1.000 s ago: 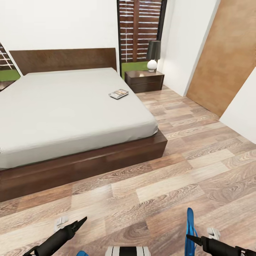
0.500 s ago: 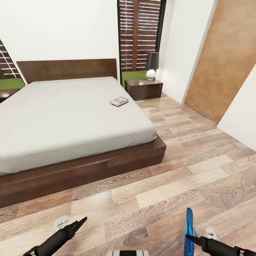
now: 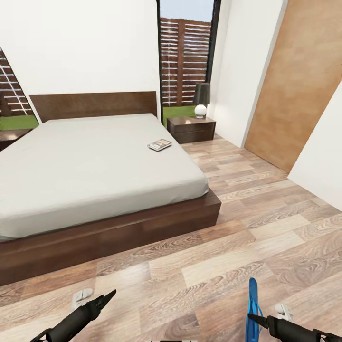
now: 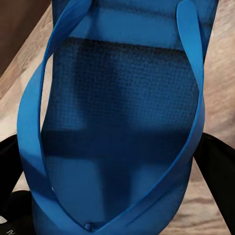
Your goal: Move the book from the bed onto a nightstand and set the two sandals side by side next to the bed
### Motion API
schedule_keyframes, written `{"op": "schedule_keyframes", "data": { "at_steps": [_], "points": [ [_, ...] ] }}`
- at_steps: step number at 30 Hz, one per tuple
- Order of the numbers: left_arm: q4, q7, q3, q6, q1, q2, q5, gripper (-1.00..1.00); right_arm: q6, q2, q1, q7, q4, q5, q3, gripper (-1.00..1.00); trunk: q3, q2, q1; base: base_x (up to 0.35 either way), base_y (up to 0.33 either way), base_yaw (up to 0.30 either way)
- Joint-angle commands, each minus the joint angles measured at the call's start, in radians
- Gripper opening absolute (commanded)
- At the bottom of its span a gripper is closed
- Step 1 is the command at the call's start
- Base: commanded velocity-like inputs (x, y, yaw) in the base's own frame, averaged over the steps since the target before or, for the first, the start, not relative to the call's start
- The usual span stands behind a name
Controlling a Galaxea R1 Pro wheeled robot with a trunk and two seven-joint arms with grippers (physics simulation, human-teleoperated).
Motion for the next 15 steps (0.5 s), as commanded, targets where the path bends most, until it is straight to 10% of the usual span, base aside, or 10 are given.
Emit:
{"op": "schedule_keyframes", "data": {
  "at_steps": [1,15],
  "points": [
    [0.000,-0.003,0.000,0.010,0.000,0.000,0.009,1.00,0.010,0.000,0.000,0.003,0.000,-0.003,-0.003,-1.00,0.003,0.000,-0.001,0.000,0.000,0.000],
    [0.000,-0.003,0.000,0.010,0.000,0.000,0.009,1.00,-0.032,0.001,0.000,0.003,0.004,-0.003,-0.003,-1.00,0.057,0.003,-0.007,0.000,0.000,0.000]
  ]
}}
